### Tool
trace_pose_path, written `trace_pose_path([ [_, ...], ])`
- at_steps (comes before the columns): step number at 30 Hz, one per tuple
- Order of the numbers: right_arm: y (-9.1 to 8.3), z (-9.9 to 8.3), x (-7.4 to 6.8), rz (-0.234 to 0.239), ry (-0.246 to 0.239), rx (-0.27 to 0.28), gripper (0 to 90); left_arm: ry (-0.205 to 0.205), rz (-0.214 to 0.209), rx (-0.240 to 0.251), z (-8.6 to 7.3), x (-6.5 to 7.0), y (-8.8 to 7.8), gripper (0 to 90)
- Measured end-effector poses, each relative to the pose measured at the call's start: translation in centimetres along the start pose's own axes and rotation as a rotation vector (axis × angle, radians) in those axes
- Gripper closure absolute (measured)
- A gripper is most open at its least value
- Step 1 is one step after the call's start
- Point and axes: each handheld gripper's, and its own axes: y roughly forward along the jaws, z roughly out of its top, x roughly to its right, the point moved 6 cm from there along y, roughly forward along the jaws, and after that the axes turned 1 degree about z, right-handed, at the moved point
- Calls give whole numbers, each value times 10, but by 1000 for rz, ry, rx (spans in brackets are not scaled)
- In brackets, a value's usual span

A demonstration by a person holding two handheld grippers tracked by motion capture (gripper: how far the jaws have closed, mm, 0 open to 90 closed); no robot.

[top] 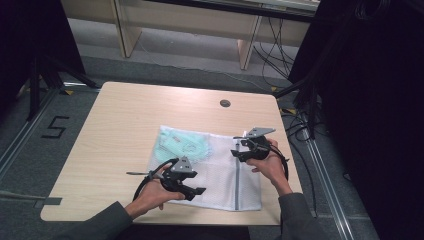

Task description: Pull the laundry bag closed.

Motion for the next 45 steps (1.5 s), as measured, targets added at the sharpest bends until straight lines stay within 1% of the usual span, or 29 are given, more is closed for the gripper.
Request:
trace_pose_path([
  [1,2,1,-2,1,0,29,406,-7,-2,7,0,-2,-2,345],
  [3,1,0,-6,-1,-19,35,403,-7,14,5,-2,-6,-6,341],
  [4,-1,-3,-9,12,-13,1,402,-12,18,6,-2,-7,-7,338],
  [5,1,-2,-10,6,-23,27,401,3,17,1,-4,-9,-9,336],
  [8,-1,-5,-17,17,0,21,398,-16,27,4,-7,-11,-14,335],
  [10,-3,-6,-19,24,-33,29,393,-19,41,4,-8,-15,-19,332],
  [11,-7,-7,-22,38,-23,9,392,-17,41,6,-8,-16,-21,330],
  [14,-7,-8,-25,29,-38,43,383,-24,50,6,-10,-20,-26,320],
  [15,-10,-11,-28,43,-15,16,382,-35,48,3,-12,-19,-27,315],
  [17,-9,-12,-29,37,-28,43,375,-10,49,10,-14,-21,-31,304],
  [18,-12,-15,-30,49,-34,6,372,-35,51,5,-15,-20,-32,299],
  [19,-11,-15,-32,44,-14,34,368,-25,56,9,-16,-20,-34,292],
  [20,-13,-17,-32,51,-23,11,363,-27,58,9,-17,-20,-37,282],
  [21,-12,-18,-34,44,-14,40,362,-37,54,8,-18,-20,-38,273],
  [23,-15,-20,-37,51,-11,34,349,-34,69,7,-21,-20,-43,261],
  [25,-18,-22,-41,54,-5,33,348,-6,70,4,-23,-22,-46,254],
  [26,-19,-23,-41,52,-19,40,345,-31,71,7,-25,-21,-47,247],
  [28,-21,-25,-46,61,-5,51,341,-27,83,5,-28,-21,-50,244],
  [33,-31,-33,-56,82,-9,26,331,-14,82,-1,-32,-18,-55,237],
  [34,-33,-36,-60,86,-2,12,324,10,87,-5,-32,-19,-58,236],
  [35,-33,-36,-60,86,-2,12,324,-12,83,-3,-34,-17,-58,236],
  [37,-35,-40,-63,96,-1,1,316,3,85,-8,-37,-16,-62,234],
  [38,-33,-41,-65,95,2,28,316,15,88,3,-37,-16,-63,234],
  [39,-36,-45,-67,105,-2,-11,316,14,92,-2,-38,-16,-65,233],
  [40,-34,-46,-67,92,-9,13,314,4,90,7,-38,-15,-66,233],
  [41,-36,-48,-69,102,-12,-14,311,-4,93,-1,-40,-15,-69,233],
  [42,-35,-49,-70,97,-4,16,302,7,96,11,-40,-16,-70,233],
  [44,-38,-53,-71,101,-8,-23,292,-17,100,14,-42,-15,-71,235],
  [45,-39,-55,-74,106,6,-37,291,-2,107,-1,-44,-16,-73,235],
])
